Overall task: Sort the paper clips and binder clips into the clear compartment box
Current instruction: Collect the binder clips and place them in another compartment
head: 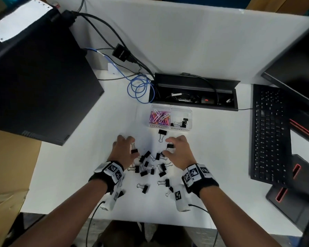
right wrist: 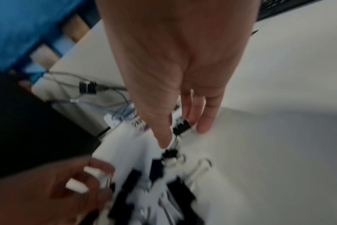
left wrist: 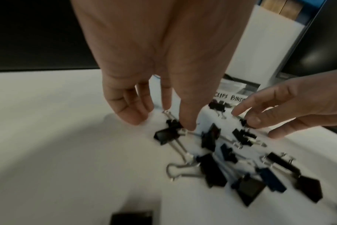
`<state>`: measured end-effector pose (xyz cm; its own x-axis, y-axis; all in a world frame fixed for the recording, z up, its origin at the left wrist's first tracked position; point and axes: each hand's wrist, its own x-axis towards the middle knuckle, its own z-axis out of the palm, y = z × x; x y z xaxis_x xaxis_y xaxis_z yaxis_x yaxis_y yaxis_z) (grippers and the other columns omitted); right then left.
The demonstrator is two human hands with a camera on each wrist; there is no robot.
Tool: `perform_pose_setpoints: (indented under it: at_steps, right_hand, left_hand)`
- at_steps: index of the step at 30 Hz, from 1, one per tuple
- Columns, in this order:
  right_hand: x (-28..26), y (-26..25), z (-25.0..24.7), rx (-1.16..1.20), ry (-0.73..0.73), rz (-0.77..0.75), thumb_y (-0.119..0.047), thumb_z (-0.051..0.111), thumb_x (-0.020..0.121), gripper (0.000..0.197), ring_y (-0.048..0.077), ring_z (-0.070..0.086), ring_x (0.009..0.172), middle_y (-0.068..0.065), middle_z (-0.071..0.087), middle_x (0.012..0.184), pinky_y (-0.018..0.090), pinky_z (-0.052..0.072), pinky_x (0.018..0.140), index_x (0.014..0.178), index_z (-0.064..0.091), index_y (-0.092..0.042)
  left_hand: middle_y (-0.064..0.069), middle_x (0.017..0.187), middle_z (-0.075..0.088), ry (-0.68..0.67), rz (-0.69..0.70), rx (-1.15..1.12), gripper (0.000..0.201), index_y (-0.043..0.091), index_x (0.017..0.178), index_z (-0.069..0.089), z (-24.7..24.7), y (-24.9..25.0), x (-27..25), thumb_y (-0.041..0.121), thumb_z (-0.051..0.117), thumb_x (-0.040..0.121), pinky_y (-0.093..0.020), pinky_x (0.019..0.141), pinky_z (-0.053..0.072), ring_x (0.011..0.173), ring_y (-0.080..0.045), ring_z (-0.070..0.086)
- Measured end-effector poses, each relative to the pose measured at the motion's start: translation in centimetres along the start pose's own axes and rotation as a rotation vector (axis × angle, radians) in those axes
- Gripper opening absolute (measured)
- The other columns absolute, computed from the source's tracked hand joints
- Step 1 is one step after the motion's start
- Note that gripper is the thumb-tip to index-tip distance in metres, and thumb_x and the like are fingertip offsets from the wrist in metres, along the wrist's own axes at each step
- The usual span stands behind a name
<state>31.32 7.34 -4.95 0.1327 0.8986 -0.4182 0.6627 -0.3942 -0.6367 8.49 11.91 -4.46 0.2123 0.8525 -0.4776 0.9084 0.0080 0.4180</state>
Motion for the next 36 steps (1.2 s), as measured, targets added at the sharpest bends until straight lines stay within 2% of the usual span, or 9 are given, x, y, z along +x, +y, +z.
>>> perform_pose_setpoints:
  at_steps: [6, 11, 15, 20, 23, 25, 29, 33, 36]
  right_hand:
    - [0.3, -0.8, 1.0, -0.029, 0.013, 0.017, -0.013, 0.064, 0.088, 0.017, 0.007, 0.05, 0.073, 0.006, 0.043, 0.11, 0.019, 0.044, 0.082, 0.104, 0.062, -0.009]
    - [0.1, -0.9, 0.9, 0.05, 0.02, 0.011, -0.008, 0.057, 0.082, 0.016, 0.02, 0.056, 0.081, 0.006, 0.055, 0.096, 0.017, 0.041, 0.065, 0.096, 0.053, -0.015]
    - [-0.5, -0.5, 1.1, 0.188, -0.016, 0.031, -0.002, 0.043, 0.087, 0.026, 0.026, 0.06, 0.082, 0.006, 0.054, 0.088, 0.037, 0.056, 0.075, 0.1, 0.051, -0.022]
    - [-0.6, -0.4, 1.3, 0.04, -0.061, -0.083, 0.008, 0.039, 0.085, 0.042, 0.012, 0.05, 0.08, 0.005, 0.046, 0.098, 0.011, 0.04, 0.071, 0.111, 0.06, -0.018]
    - [-0.6, -0.3, 1.7, -0.085, -0.094, -0.09, -0.007, 0.051, 0.086, 0.035, 0.022, 0.046, 0.099, 0.002, 0.04, 0.103, 0.027, 0.045, 0.089, 0.115, 0.06, -0.023]
    - [-0.6, 0.1, 2.0, -0.175, -0.108, -0.088, -0.017, 0.057, 0.089, 0.028, 0.025, 0.043, 0.103, 0.003, 0.039, 0.105, 0.035, 0.045, 0.093, 0.116, 0.058, -0.023]
    - [-0.6, 0.9, 2.2, -0.173, -0.052, -0.082, -0.027, 0.062, 0.092, 0.021, 0.027, 0.045, 0.1, 0.006, 0.042, 0.105, 0.035, 0.044, 0.091, 0.108, 0.058, -0.016]
    - [-0.7, 0.9, 2.0, -0.099, -0.039, -0.09, -0.021, 0.063, 0.088, 0.011, 0.018, 0.05, 0.083, 0.005, 0.047, 0.095, 0.022, 0.047, 0.078, 0.091, 0.053, -0.019]
    - [-1.2, 0.5, 1.5, 0.096, -0.011, -0.041, -0.011, 0.061, 0.083, 0.023, 0.011, 0.043, 0.065, -0.001, 0.045, 0.075, 0.015, 0.036, 0.061, 0.073, 0.042, -0.022]
  left_hand:
    - [-0.006, 0.1, 0.04, 0.064, 0.119, -0.055, 0.008, 0.007, 0.092, 0.057, 1.1, 0.2, 0.8, 0.007, 0.06, 0.085, -0.041, 0.084, 0.051, 0.085, -0.027, 0.053]
    - [-0.011, 0.104, 0.049, 0.041, 0.125, -0.001, 0.022, 0.008, 0.102, 0.052, 0.8, 0.3, 1.1, 0.011, 0.057, 0.081, -0.041, 0.082, 0.048, 0.094, -0.028, 0.051]
    - [-0.006, 0.105, 0.048, -0.022, -0.013, -0.165, 0.042, 0.014, 0.112, 0.049, 0.2, -0.7, 1.2, 0.021, 0.066, 0.074, -0.035, 0.082, 0.047, 0.094, -0.024, 0.051]
    - [0.009, 0.078, 0.053, -0.079, -0.071, -0.255, 0.015, 0.017, 0.087, 0.062, -1.2, -1.4, 0.9, 0.025, 0.07, 0.077, -0.019, 0.062, 0.038, 0.072, -0.009, 0.05]
    - [0.003, 0.067, 0.061, -0.166, -0.148, -0.399, 0.029, 0.01, 0.074, 0.066, -1.6, -1.7, 0.9, 0.038, 0.059, 0.078, -0.024, 0.062, 0.042, 0.06, -0.012, 0.052]
    - [-0.003, 0.078, 0.068, -0.18, -0.206, -0.49, 0.043, 0.008, 0.083, 0.071, -1.8, -1.7, 0.9, 0.043, 0.048, 0.075, -0.028, 0.068, 0.044, 0.06, -0.017, 0.054]
    - [-0.011, 0.089, 0.067, -0.067, -0.289, -0.775, 0.03, 0.006, 0.081, 0.066, -1.6, -1.5, 1.1, 0.016, 0.04, 0.092, -0.028, 0.06, 0.044, 0.058, -0.017, 0.05]
    - [-0.006, 0.069, 0.054, -0.057, -0.299, -0.767, 0.029, 0.011, 0.064, 0.055, -1.5, -0.9, 1.2, 0.023, 0.039, 0.086, -0.03, 0.057, 0.042, 0.057, -0.021, 0.046]
    - [-0.007, 0.062, 0.06, -0.086, -0.208, -0.623, 0.031, 0.008, 0.063, 0.054, -1.3, -0.3, 0.8, 0.025, 0.039, 0.083, -0.035, 0.062, 0.051, 0.057, -0.023, 0.055]
